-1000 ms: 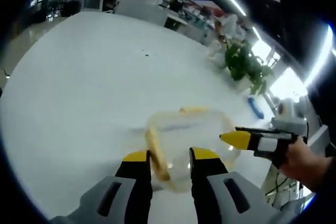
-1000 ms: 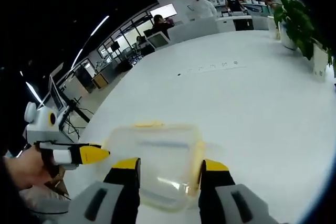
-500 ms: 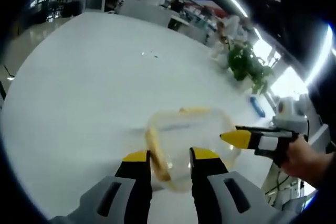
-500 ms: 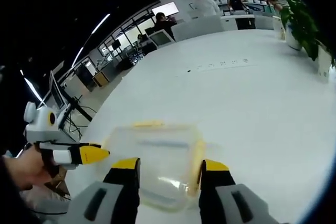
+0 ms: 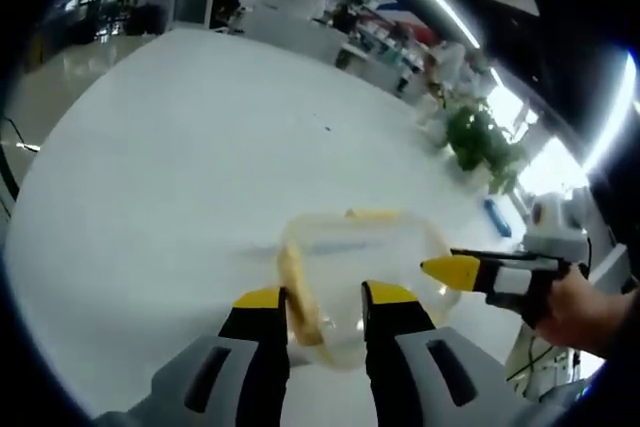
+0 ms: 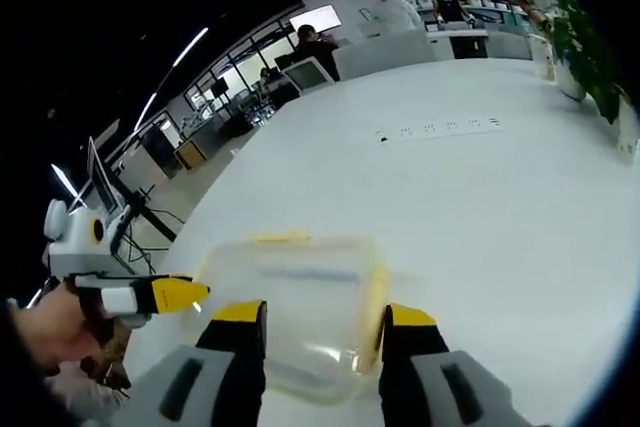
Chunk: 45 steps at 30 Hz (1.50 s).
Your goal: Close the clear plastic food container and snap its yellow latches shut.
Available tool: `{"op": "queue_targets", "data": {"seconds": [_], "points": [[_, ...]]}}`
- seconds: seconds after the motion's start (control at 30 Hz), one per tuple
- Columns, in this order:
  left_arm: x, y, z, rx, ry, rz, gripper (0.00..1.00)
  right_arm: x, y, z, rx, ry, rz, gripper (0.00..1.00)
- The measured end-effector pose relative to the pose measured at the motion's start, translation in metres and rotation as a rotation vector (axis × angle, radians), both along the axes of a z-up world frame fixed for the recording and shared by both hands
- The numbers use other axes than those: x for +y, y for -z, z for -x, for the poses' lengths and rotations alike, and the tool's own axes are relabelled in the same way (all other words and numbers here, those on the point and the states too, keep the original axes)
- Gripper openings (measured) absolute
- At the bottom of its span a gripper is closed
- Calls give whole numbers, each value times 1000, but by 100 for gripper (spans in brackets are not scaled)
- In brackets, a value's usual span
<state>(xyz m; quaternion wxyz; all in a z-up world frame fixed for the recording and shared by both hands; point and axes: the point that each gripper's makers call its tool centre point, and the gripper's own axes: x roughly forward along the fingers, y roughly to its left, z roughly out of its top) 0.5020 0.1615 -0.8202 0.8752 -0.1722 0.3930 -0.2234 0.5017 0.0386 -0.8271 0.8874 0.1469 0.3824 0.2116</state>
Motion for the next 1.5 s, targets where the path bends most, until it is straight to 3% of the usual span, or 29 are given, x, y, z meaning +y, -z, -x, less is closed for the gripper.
{"op": "queue_targets", "data": {"seconds": [0.57, 0.8, 0.93, 1.0, 1.07, 1.13, 1.23, 1.33, 1.4, 1.43, 1.47, 1.5], "points": [[35, -1, -62, -39, -24, 17, 27, 35, -2, -55, -29, 49, -13, 43], [41, -2, -71, -56, -41, 25, 27, 41, -2, -63, -45, 76, -22, 44], [42, -2, -72, -43, -76, 60, 28, 39, 0, -62, -40, 107, -63, 44], [41, -1, -73, -74, -58, 47, 29, 37, -1, -63, -41, 139, -75, 44], [43, 2, -74, -40, -97, 54, 34, 36, 0, -64, -28, 163, -88, 45], [50, 8, -72, -4, -130, 37, 48, 32, 1, -63, -19, 189, -96, 49], [60, 5, -71, -30, -151, 20, 60, 28, -4, -64, -48, 197, -112, 61], [70, -9, -72, -83, -217, 76, 70, 30, -10, -62, -80, 170, -111, 79], [78, -14, -71, -127, -265, 91, 83, 30, -15, -62, -99, 159, -127, 90], [79, -11, -67, -122, -263, 97, 97, 30, -15, -60, -100, 155, -130, 97], [85, -8, -67, -129, -287, 76, 100, 30, -16, -60, -101, 151, -136, 100], [78, -8, -61, -122, -239, 99, 100, 31, -16, -57, -100, 137, -137, 100]]}}
